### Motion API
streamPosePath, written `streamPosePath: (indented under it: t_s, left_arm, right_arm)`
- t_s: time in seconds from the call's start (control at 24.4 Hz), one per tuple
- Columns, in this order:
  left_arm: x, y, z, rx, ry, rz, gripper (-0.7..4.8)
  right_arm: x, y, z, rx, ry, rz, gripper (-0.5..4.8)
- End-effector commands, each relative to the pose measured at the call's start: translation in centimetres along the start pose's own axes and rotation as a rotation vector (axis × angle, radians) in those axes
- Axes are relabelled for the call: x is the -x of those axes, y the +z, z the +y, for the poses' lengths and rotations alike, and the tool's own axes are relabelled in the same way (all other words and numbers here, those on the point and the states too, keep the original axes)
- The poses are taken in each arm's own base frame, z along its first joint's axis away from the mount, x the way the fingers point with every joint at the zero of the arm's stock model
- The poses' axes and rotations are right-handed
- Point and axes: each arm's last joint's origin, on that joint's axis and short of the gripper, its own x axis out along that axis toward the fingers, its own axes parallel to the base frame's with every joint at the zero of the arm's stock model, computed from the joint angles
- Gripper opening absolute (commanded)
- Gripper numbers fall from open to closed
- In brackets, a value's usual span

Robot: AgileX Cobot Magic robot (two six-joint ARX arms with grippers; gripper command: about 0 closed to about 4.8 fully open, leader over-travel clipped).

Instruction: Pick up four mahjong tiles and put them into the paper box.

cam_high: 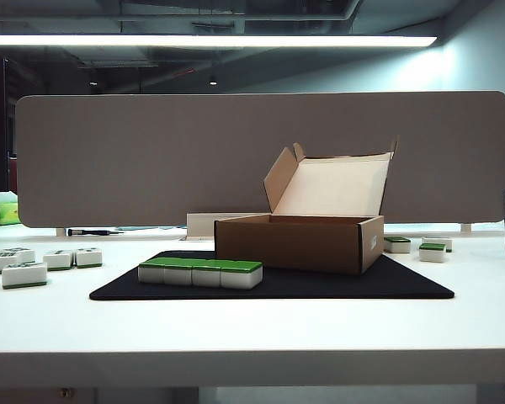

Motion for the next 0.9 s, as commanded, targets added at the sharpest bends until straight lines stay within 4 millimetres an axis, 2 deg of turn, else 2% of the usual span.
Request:
streamPosePath:
  t_s: [0.04,0.66,0.9]
  left_arm:
    - [0.0,-0.2,0.0,0.0,0.001,0.013,-0.06]
    - [0.0,-0.2,0.0,-0.001,0.003,0.019,-0.06]
    - [0.0,-0.2,0.0,-0.001,0.003,0.02,-0.06]
  right_arm:
    - [0.1,0.1,0.0,0.003,-0.003,-0.014,-0.01]
    - [0.1,0.3,0.0,-0.001,0.003,-0.025,-0.01]
    - [0.7,2.4,0.5,0.008,0.094,-0.14,-0.01]
